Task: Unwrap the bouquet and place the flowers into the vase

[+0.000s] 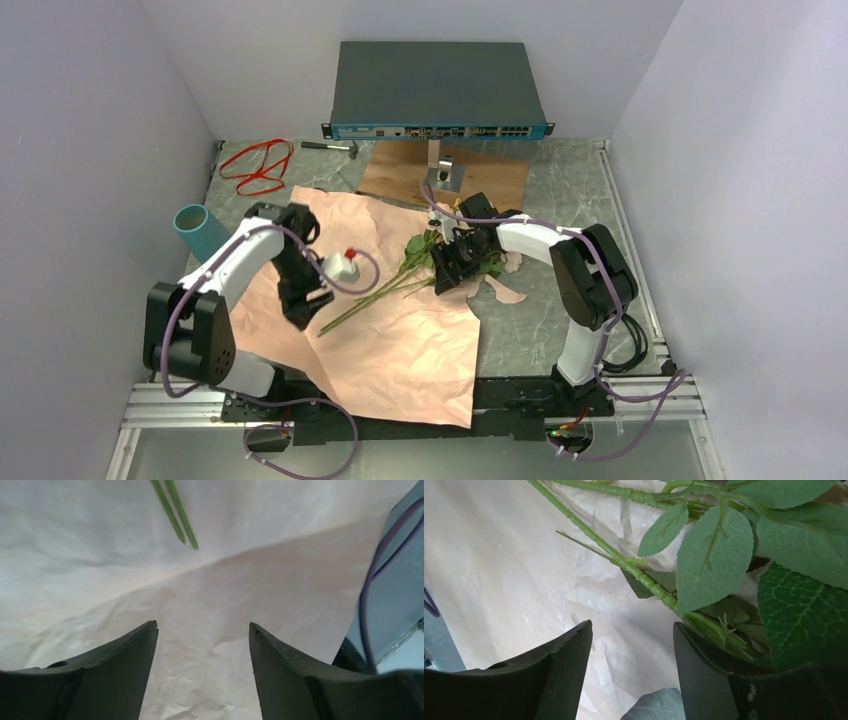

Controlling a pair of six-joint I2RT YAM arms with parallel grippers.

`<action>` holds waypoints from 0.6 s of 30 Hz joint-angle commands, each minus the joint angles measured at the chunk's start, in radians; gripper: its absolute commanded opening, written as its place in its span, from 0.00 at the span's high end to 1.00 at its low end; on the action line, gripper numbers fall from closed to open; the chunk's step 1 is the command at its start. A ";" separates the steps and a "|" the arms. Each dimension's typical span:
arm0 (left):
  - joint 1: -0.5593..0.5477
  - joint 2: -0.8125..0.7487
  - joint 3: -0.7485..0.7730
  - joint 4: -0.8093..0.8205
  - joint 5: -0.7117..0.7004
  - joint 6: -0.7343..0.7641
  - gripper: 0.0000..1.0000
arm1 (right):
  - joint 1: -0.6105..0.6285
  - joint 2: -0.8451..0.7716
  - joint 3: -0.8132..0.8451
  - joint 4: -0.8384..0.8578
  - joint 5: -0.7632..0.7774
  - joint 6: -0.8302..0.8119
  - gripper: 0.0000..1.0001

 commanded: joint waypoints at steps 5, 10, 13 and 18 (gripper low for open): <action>0.001 -0.240 -0.478 0.181 -0.368 0.223 0.16 | -0.001 -0.027 -0.015 -0.036 0.034 -0.038 0.38; 0.006 -0.324 -0.626 0.347 -0.408 0.232 0.12 | -0.002 -0.037 -0.030 -0.046 0.041 -0.048 0.40; 0.006 -0.372 -0.592 0.354 -0.342 0.183 0.12 | -0.006 -0.050 -0.025 -0.060 0.025 -0.054 0.41; 0.006 -0.378 -0.394 0.293 -0.140 0.069 0.13 | -0.032 -0.127 -0.032 -0.055 -0.014 -0.066 0.41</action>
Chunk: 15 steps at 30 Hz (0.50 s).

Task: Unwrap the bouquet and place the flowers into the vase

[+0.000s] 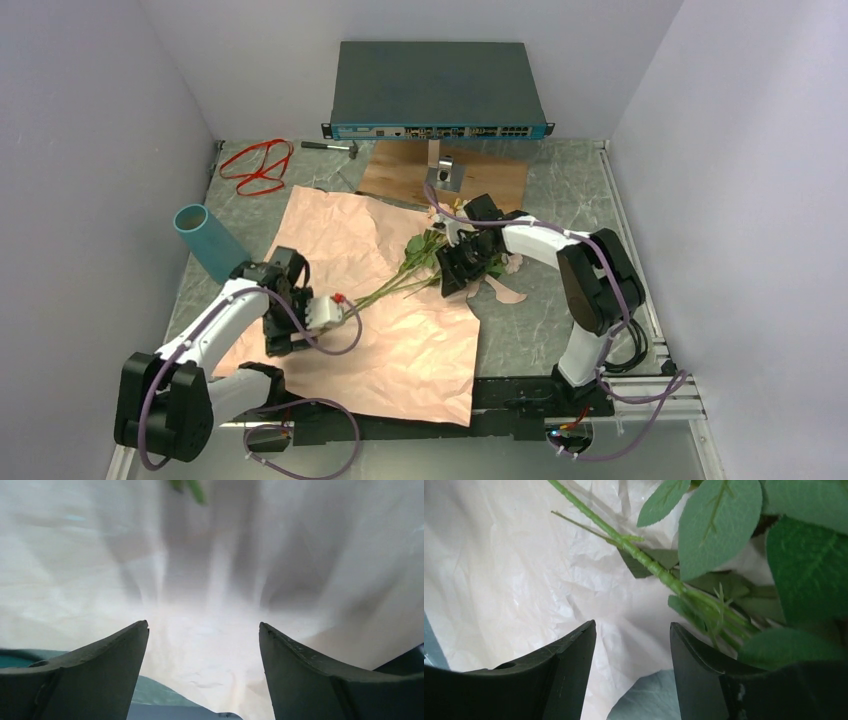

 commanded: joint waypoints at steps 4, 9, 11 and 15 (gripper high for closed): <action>0.003 0.046 0.383 -0.047 0.361 -0.190 0.16 | -0.056 -0.202 -0.018 -0.021 -0.068 -0.059 0.41; -0.022 0.158 0.571 -0.018 0.534 -0.307 0.25 | -0.111 -0.312 -0.029 -0.036 -0.090 -0.075 0.41; -0.063 0.219 0.627 0.015 0.551 -0.361 0.29 | -0.143 -0.341 -0.035 -0.041 -0.092 -0.068 0.41; -0.206 0.325 0.709 0.112 0.520 -0.461 0.35 | -0.219 -0.376 -0.041 -0.060 -0.096 -0.049 0.42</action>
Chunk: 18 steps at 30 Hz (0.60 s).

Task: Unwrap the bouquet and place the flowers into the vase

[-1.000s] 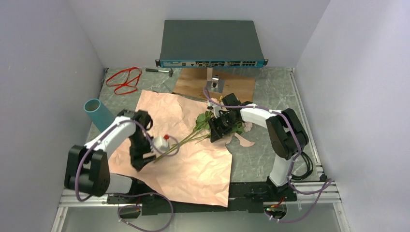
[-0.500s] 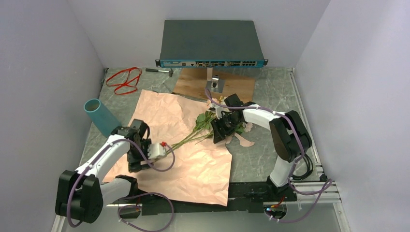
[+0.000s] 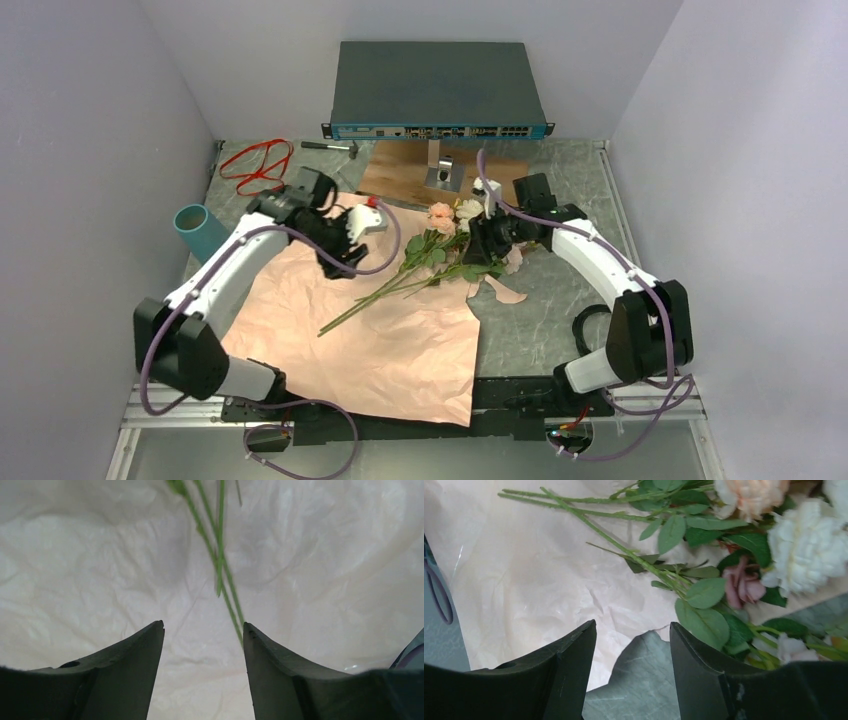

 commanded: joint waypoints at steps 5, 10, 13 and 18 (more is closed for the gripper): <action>-0.253 0.247 0.177 0.173 -0.015 -0.218 0.44 | -0.146 -0.055 -0.021 -0.049 0.018 0.012 0.44; -0.347 0.385 0.273 0.246 -0.028 -0.255 0.49 | -0.214 -0.057 -0.028 -0.086 0.077 0.008 0.46; -0.387 0.422 0.285 0.285 -0.026 -0.242 0.48 | -0.227 -0.059 -0.023 -0.103 0.091 -0.067 0.45; -0.393 0.450 0.311 0.266 0.012 -0.269 0.43 | -0.226 -0.048 0.041 -0.148 0.098 -0.439 0.39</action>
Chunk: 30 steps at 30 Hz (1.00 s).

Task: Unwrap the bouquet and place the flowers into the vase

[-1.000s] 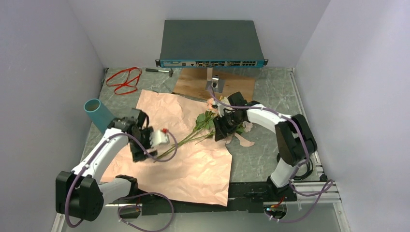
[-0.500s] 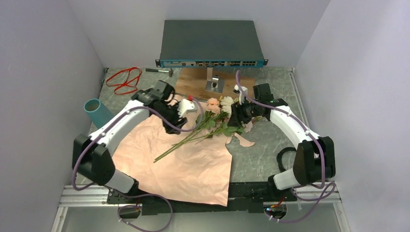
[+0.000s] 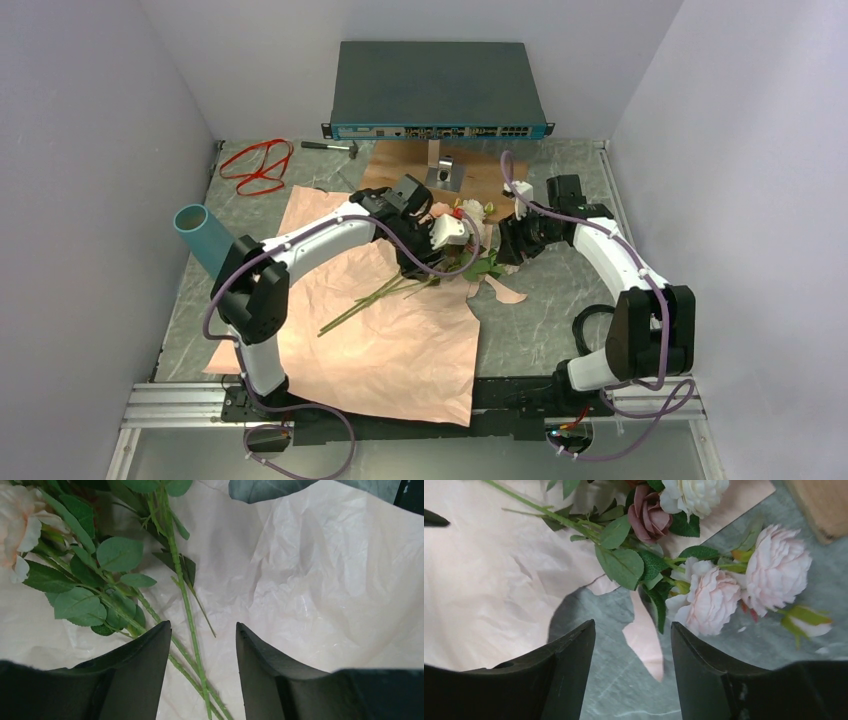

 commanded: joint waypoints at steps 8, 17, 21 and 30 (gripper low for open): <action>0.097 -0.068 0.036 -0.001 0.244 -0.126 0.36 | 0.017 0.119 0.155 -0.086 -0.031 -0.654 0.37; 0.195 -0.187 -0.017 -0.046 0.271 -0.159 0.35 | 0.073 0.297 0.185 -0.099 -0.009 -0.804 0.35; 0.227 -0.234 -0.012 -0.065 0.295 -0.185 0.34 | 0.084 0.318 0.122 -0.047 0.037 -0.858 0.37; 0.272 -0.306 -0.033 -0.098 0.258 -0.176 0.34 | 0.140 0.248 0.010 0.000 0.110 -0.983 0.62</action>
